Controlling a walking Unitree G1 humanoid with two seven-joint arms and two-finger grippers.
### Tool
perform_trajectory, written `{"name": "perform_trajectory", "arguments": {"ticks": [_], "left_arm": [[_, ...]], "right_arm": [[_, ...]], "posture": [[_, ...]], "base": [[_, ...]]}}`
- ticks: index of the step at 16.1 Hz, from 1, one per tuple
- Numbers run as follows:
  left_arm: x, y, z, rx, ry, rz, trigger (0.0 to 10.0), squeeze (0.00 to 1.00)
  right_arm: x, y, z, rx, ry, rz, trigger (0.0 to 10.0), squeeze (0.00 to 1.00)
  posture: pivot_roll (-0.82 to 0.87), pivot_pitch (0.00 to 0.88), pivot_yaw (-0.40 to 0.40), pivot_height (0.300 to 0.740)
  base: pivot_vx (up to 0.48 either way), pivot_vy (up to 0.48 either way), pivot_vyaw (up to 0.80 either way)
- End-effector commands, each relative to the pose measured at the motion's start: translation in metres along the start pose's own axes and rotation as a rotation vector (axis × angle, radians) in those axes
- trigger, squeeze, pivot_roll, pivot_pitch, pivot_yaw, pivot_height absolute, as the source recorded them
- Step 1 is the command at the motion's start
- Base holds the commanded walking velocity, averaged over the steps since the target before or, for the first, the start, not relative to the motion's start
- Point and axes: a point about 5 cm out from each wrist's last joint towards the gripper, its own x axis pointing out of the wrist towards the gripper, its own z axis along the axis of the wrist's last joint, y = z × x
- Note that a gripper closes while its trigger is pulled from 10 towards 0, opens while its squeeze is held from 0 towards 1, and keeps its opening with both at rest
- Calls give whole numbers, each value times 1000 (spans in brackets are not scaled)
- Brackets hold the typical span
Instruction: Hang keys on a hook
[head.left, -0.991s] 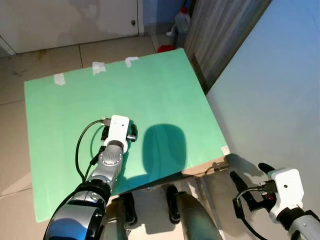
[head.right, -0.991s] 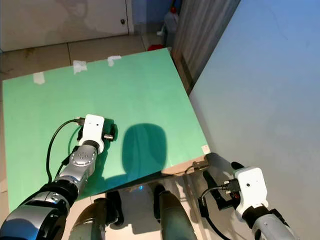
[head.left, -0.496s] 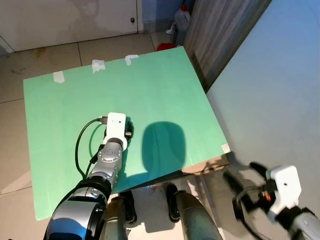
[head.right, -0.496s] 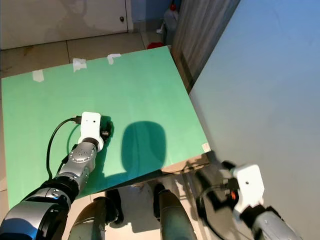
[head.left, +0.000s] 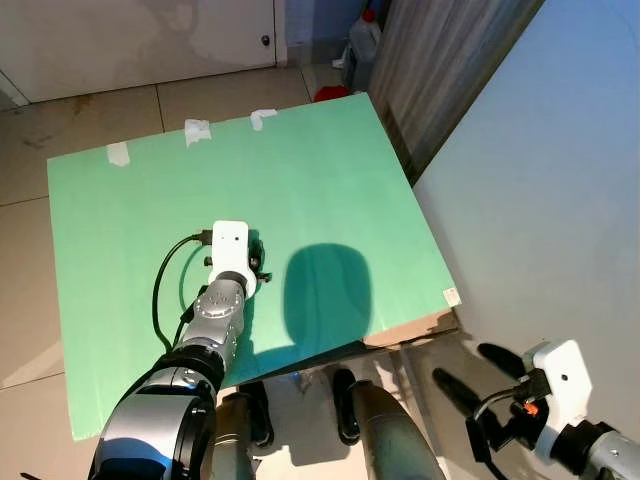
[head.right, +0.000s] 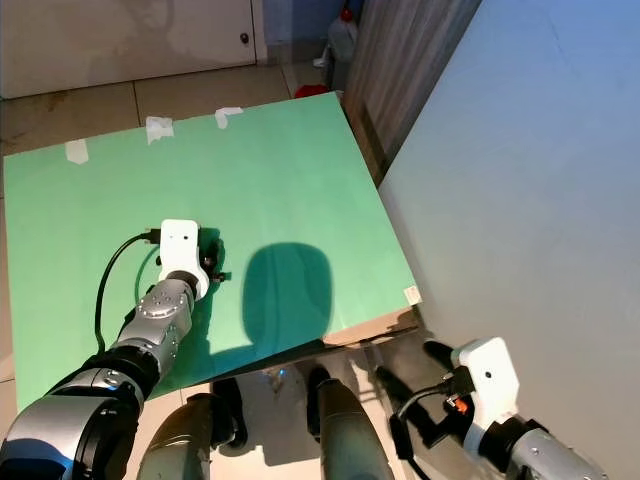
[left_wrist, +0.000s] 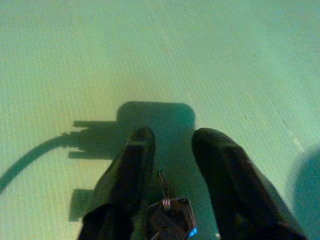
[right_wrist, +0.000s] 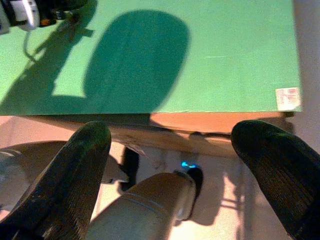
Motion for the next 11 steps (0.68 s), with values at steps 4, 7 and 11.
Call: {"name": "perform_trajectory", "arguments": {"ticks": [4, 7, 11], "left_arm": [[1, 11, 0, -44, 22, -27, 0, 0], [1, 19, 5, -66, 8, -16, 0, 0], [3, 21, 18, 120, -61, -28, 10000, 0]], "right_arm": [[7, 10, -7, 53, 30, 78, 10000, 0], [14, 13, -10, 65, 27, 88, 10000, 0], [15, 16, -12, 62, 30, 91, 10000, 0]], "posture": [[-354, 335, -41, 740], [-331, 329, -23, 740], [-334, 319, -16, 740]], "base": [[0, 0, 0], [0, 0, 0], [0, 0, 0]]}}
